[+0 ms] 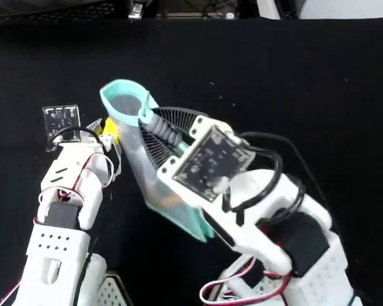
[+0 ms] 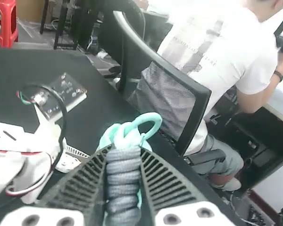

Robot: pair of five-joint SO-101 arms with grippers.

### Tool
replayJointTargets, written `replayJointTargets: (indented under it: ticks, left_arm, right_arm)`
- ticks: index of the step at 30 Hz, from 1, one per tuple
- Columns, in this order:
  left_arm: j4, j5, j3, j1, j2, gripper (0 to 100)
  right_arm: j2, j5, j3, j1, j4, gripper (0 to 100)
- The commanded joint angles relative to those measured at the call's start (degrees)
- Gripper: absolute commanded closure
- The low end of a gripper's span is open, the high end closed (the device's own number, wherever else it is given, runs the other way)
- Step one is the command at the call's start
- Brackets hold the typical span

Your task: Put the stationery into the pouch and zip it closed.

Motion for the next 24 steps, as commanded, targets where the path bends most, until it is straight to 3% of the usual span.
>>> replayJointTargets:
  ticks: [1,8,14,24]
  left_arm:
    - [-1.5,0.5,-3.5,0.8,0.1,93]
    - [-1.4,0.4,-3.3,0.7,0.1,93]
    - [2.4,0.4,-5.2,0.9,0.0,93]
    - [2.2,0.4,-4.7,1.2,0.0,93]
  right_arm:
    - [-1.0,1.8,2.6,-0.3,-5.5,98.6]
    - [0.0,1.1,3.1,-0.3,-6.8,98.6]
    - [0.7,-16.4,3.8,4.3,-13.3,98.6]
    - [7.6,-19.1,6.9,4.3,-15.5,98.6]
